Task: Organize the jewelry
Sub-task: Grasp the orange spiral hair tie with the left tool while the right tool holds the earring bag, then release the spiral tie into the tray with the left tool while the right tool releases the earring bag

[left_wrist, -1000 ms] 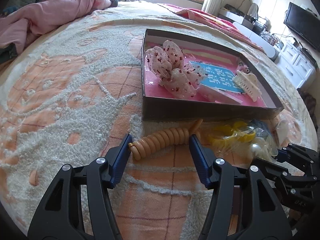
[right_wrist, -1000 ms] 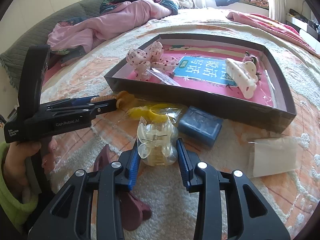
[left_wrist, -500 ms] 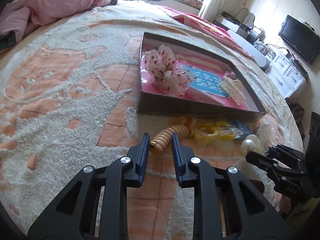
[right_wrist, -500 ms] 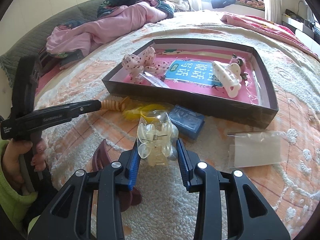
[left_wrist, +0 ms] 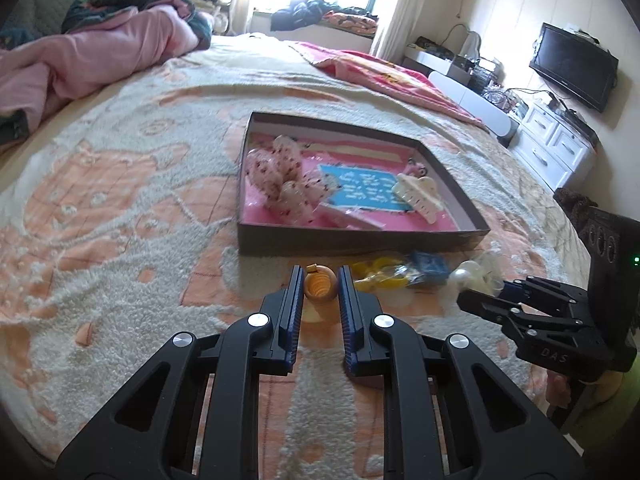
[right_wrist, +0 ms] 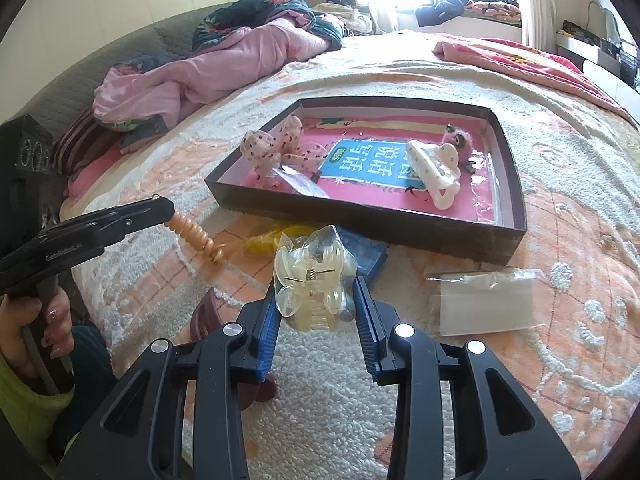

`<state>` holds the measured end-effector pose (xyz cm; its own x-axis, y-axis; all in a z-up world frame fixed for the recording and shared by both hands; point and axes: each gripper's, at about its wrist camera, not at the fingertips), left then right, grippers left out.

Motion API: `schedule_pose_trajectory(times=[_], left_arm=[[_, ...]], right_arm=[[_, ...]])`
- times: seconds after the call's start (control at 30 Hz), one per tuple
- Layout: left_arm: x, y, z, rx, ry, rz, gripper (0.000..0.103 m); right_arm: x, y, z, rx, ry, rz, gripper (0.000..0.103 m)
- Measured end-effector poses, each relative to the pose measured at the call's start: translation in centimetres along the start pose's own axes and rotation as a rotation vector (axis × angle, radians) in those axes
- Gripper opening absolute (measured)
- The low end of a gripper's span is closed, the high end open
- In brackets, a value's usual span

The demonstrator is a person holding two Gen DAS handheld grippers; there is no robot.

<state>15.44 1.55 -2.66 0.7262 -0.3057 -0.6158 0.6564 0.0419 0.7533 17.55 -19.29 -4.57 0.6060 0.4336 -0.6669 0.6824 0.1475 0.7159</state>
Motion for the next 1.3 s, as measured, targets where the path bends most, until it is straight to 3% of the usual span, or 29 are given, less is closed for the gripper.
schedule_pose_trajectory(times=[0.63,1.3], left_arm=[[1.1,3.5,4.7,0.096,-0.064,0.039,0.011],[3.3,6.6,5.9,0.110,-0.082,0.071,0.011]], right_arm=[[-1.4,1.6,2.3,0.021,-0.043,0.048,0.033],[-2.1,4.0,6.3,0.059,-0.133,0.103,0.033]])
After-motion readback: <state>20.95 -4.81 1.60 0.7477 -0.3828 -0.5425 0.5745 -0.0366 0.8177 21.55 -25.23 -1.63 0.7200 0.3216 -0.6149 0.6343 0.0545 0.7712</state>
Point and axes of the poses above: each gripper's, at about its wrist camera, not at the fingertips, and x roughly the way its jaws point, z to its right, y to its top, and after that the axes turned 4 degrees about z, right-handed
